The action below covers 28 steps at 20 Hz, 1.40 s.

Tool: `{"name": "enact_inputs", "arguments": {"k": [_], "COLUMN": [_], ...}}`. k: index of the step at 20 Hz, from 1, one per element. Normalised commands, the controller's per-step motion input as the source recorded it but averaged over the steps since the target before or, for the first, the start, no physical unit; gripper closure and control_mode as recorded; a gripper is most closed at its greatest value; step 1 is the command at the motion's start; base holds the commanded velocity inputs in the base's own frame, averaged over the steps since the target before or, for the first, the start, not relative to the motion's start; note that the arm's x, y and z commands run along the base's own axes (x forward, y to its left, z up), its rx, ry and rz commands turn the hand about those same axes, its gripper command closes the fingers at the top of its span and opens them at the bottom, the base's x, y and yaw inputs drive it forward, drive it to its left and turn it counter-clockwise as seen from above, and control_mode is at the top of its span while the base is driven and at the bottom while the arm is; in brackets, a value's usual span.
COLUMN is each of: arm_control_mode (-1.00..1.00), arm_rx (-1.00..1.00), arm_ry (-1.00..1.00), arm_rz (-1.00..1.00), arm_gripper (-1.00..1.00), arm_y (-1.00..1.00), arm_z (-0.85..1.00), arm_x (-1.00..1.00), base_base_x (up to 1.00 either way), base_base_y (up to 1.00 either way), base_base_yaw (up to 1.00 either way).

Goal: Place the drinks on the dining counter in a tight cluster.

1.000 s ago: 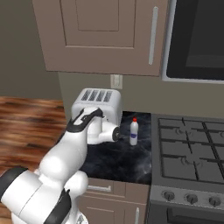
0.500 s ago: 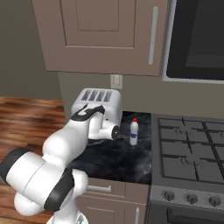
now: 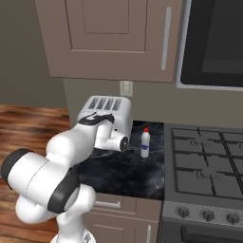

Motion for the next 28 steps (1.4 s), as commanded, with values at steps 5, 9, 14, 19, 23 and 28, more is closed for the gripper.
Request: {"name": "enact_inputs", "arguments": {"k": [5, 9, 14, 19, 23, 28], "arm_control_mode": [-1.0, -1.0, -1.0, -1.0, -1.0, -1.0], "arm_rx": [0.01, 0.01, 0.02, 0.03, 0.03, 0.04], "arm_ry": [0.0, 0.0, 0.0, 0.0, 0.0, 0.0], "arm_rz": [0.0, 0.0, 0.0, 0.0, 0.01, 0.03], "arm_gripper": [-1.0, -1.0, -1.0, -1.0, -1.0, -1.0], "arm_y": [0.0, 0.0, 0.0, 0.0, 0.0, 0.0], "arm_z": [-0.06, -0.07, -0.12, -0.13, -0.03, 0.0], "arm_x": [0.19, 0.18, 0.1, 0.13, 0.19, 0.23], "base_base_x": [0.0, 0.0, 0.0, 0.0, 0.0, 0.0], "base_base_y": [0.0, 0.0, 0.0, 0.0, 0.0, 0.0], "base_base_yaw": [0.0, 0.0, 0.0, 0.0, 0.0, 0.0]}}
